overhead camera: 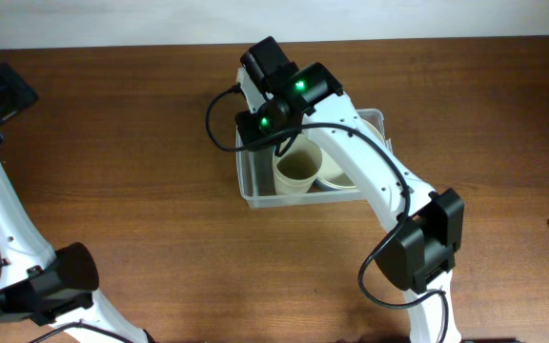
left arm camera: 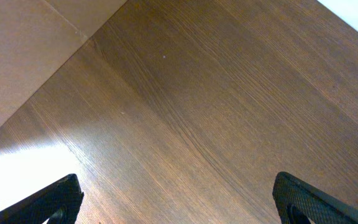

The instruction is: Pack container

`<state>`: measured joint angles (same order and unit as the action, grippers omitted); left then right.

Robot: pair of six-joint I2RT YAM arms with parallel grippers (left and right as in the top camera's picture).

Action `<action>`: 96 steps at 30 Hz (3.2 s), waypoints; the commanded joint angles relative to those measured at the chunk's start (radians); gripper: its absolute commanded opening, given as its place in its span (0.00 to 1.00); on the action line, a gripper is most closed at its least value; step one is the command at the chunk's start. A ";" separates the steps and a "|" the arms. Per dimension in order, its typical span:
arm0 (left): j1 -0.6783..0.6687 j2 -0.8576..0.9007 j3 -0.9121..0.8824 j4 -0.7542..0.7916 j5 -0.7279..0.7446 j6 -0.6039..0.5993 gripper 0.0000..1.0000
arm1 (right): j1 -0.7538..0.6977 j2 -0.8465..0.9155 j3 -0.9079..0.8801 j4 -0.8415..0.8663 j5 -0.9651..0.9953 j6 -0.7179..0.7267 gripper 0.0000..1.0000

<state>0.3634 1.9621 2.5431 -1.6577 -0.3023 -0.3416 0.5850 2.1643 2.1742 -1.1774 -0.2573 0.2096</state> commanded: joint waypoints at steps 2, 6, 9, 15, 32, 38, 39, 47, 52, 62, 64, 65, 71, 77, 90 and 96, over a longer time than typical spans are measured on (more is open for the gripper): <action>0.006 0.012 -0.008 -0.001 0.001 -0.013 1.00 | -0.011 0.000 0.025 0.010 0.034 0.000 0.34; 0.006 0.012 -0.008 -0.004 0.000 -0.013 1.00 | -0.015 0.000 0.113 0.005 0.034 -0.084 0.54; 0.006 0.012 -0.008 -0.004 0.000 -0.013 1.00 | -0.022 -0.002 0.201 0.004 0.034 -0.106 0.65; 0.006 0.012 -0.008 -0.004 0.000 -0.013 1.00 | -0.087 -0.006 0.417 -0.029 0.034 -0.105 0.67; 0.006 0.013 -0.008 -0.004 0.000 -0.013 1.00 | -0.768 -0.031 0.767 -0.521 0.235 -0.258 0.86; 0.006 0.013 -0.008 -0.004 0.000 -0.013 1.00 | -0.986 -0.037 0.700 -0.521 0.227 -0.376 0.89; 0.006 0.013 -0.008 -0.004 0.000 -0.013 1.00 | -1.016 -0.043 0.662 -0.521 0.224 -0.391 0.91; 0.006 0.013 -0.008 -0.004 0.000 -0.013 1.00 | -1.196 -0.191 0.108 -0.521 0.369 -0.554 1.00; 0.006 0.013 -0.008 -0.004 0.000 -0.013 1.00 | -1.298 -0.209 -0.125 -0.507 0.319 -0.686 1.00; 0.006 0.013 -0.008 -0.004 0.000 -0.013 1.00 | -1.480 -0.209 -0.383 -0.289 0.333 -0.932 0.99; 0.006 0.013 -0.008 -0.004 0.000 -0.013 1.00 | -1.492 -0.209 -0.408 -0.241 0.333 -0.934 0.99; 0.006 0.013 -0.008 -0.004 0.000 -0.013 1.00 | -1.496 -0.209 -0.417 -0.227 0.333 -0.944 0.99; 0.006 0.013 -0.008 -0.004 0.000 -0.013 1.00 | -1.496 -0.199 -0.478 -0.159 0.333 -1.018 0.99; 0.006 0.013 -0.008 -0.004 0.000 -0.013 1.00 | -1.496 -0.153 -0.560 -0.082 0.352 -1.028 0.99; 0.006 0.013 -0.008 -0.004 0.000 -0.013 1.00 | -1.527 -0.142 -0.661 0.062 0.363 -1.175 0.99; 0.006 0.013 -0.008 -0.004 0.000 -0.013 1.00 | -1.530 -0.140 -0.660 0.092 0.343 -1.205 0.99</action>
<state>0.3634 1.9640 2.5431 -1.6608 -0.3027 -0.3416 -0.9394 2.0171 1.5234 -1.0885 0.1047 -0.9707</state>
